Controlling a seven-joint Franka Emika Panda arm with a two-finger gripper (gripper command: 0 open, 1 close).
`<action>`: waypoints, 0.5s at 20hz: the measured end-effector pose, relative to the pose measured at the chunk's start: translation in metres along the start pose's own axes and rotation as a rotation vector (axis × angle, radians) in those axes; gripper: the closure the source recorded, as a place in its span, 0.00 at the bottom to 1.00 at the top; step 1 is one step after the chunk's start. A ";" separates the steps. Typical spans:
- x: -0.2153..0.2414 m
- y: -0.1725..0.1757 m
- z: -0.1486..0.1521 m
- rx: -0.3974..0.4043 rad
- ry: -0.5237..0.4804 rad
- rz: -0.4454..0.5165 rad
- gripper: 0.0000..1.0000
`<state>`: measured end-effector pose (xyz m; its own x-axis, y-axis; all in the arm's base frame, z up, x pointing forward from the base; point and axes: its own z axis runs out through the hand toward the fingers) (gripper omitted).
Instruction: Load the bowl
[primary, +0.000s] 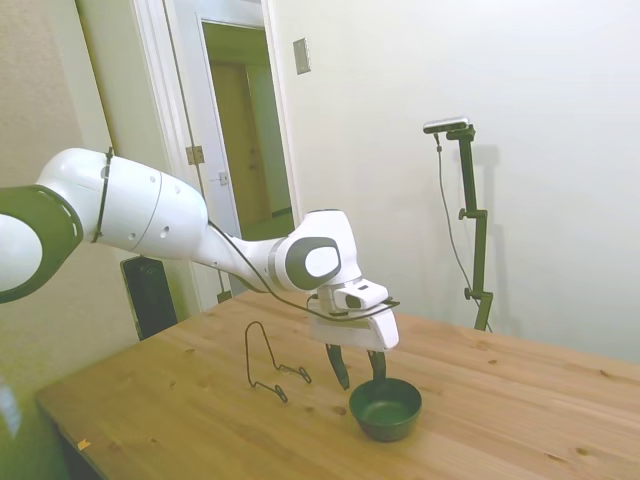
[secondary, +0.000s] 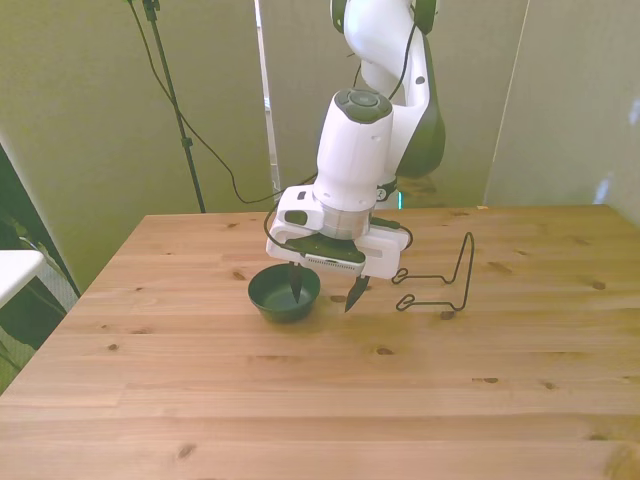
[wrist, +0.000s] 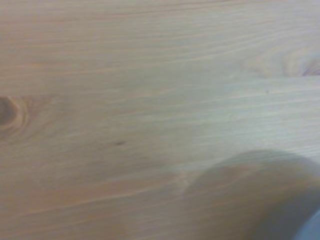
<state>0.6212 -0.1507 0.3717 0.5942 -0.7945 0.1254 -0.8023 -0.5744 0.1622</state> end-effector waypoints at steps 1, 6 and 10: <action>0.000 0.000 0.000 0.000 0.000 0.000 1.00; -0.003 -0.003 -0.001 0.000 0.000 0.000 1.00; -0.003 -0.003 -0.002 0.000 0.000 0.004 1.00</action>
<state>0.6220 -0.1457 0.3730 0.5910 -0.7967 0.1265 -0.8047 -0.5712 0.1616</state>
